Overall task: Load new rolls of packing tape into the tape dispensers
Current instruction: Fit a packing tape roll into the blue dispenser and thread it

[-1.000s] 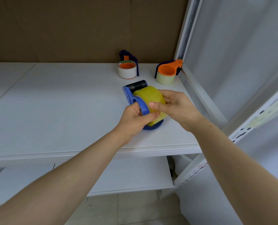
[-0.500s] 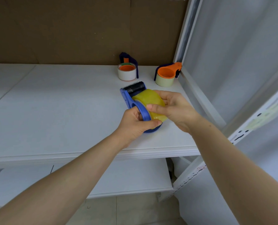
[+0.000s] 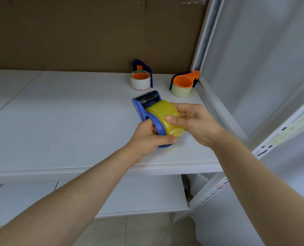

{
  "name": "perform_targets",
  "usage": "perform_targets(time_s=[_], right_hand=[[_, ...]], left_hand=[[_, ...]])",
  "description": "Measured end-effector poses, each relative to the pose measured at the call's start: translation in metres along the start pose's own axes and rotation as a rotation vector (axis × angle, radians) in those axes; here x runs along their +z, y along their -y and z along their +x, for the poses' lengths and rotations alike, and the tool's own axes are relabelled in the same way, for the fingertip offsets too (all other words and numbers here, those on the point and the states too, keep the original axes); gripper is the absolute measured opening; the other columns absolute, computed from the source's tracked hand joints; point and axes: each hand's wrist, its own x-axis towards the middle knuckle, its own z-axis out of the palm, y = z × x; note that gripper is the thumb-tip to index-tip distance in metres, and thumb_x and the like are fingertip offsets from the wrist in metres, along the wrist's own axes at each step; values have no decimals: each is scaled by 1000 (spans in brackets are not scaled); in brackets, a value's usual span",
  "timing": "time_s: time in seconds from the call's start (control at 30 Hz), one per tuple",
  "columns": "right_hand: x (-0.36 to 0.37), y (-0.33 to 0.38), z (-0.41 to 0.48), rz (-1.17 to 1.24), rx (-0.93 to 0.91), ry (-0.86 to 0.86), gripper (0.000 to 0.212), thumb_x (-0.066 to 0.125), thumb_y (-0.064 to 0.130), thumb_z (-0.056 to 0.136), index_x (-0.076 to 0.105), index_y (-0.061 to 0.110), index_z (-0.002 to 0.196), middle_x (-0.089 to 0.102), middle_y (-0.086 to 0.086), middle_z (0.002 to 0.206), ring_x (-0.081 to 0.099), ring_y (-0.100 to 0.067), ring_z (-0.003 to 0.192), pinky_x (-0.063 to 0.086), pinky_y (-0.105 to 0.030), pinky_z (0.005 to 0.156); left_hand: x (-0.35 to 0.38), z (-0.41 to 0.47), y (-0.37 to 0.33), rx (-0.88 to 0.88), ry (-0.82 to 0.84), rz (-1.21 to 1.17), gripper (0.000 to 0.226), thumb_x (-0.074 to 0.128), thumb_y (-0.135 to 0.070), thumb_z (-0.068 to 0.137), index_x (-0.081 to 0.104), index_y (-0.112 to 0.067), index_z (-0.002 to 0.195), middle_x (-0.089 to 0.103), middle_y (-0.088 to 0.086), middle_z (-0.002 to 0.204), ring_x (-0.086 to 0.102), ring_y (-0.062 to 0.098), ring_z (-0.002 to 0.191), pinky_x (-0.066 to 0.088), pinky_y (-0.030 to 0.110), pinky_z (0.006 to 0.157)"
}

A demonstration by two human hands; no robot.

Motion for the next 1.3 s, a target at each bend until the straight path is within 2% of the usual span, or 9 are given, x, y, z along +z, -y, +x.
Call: perform_targets(time_s=[0.2, 0.33, 0.47, 0.67, 0.87, 0.97, 1.07, 1.13, 1.3], right_hand=[[6, 0, 2, 21, 117, -172, 25, 61, 1, 84, 67, 10, 106, 71, -13, 99, 67, -27, 94, 55, -42, 88], [20, 7, 4, -35, 154, -220, 6, 72, 16, 80, 68, 18, 84, 71, -3, 81, 68, -17, 75, 58, -28, 68], [27, 17, 11, -149, 323, -381, 18, 64, 30, 82, 57, 14, 79, 56, 0, 71, 53, -12, 63, 41, -24, 51], [25, 29, 21, -158, 457, -360, 40, 64, 31, 77, 45, 14, 109, 51, -4, 89, 51, -17, 80, 44, -30, 64], [22, 29, 19, -107, 465, -363, 30, 63, 18, 71, 52, 15, 98, 57, -12, 104, 57, -30, 102, 49, -40, 85], [23, 31, 15, -106, 461, -361, 15, 62, 16, 75, 48, 18, 79, 54, -9, 92, 56, -25, 93, 50, -38, 84], [22, 30, 12, -42, 455, -377, 14, 61, 12, 77, 48, 16, 76, 51, -7, 84, 50, -18, 75, 47, -32, 67], [22, 29, 13, 9, 459, -396, 13, 60, 10, 77, 48, 15, 79, 50, -7, 85, 48, -19, 75, 44, -30, 63], [21, 25, 18, 48, 451, -436, 33, 57, 5, 73, 49, 10, 106, 50, -11, 96, 52, -28, 96, 48, -36, 76]], left_hand=[[2, -1, -3, -4, 36, -109, 31, 65, 5, 81, 62, -12, 107, 73, -9, 91, 69, 6, 88, 53, 16, 74], [4, -1, -4, 18, 42, -42, 33, 66, 10, 79, 62, -12, 104, 73, -5, 89, 69, 7, 84, 54, 18, 74], [9, -3, -2, 40, 34, 88, 35, 70, 9, 76, 61, -18, 98, 71, -2, 93, 68, 11, 87, 55, 21, 80], [12, -3, -3, 55, 17, 151, 39, 73, 6, 74, 59, -26, 90, 68, -7, 89, 66, 3, 79, 54, 16, 78], [14, -1, 1, 55, -29, 225, 40, 76, 4, 71, 58, -26, 90, 68, 1, 95, 66, 19, 92, 54, 29, 87], [16, 2, 2, 49, -69, 302, 36, 79, -3, 69, 60, -20, 95, 69, 7, 99, 66, 22, 94, 55, 34, 88], [18, 5, 3, 48, -82, 391, 46, 81, -17, 63, 62, -9, 105, 70, 11, 98, 67, 24, 91, 55, 43, 86], [19, 5, 4, 46, -89, 420, 45, 81, -16, 64, 63, -9, 105, 70, 11, 97, 67, 24, 91, 55, 45, 86], [19, 8, 5, 45, -103, 439, 39, 81, -12, 68, 64, -10, 103, 70, 10, 95, 67, 24, 89, 54, 45, 86]])
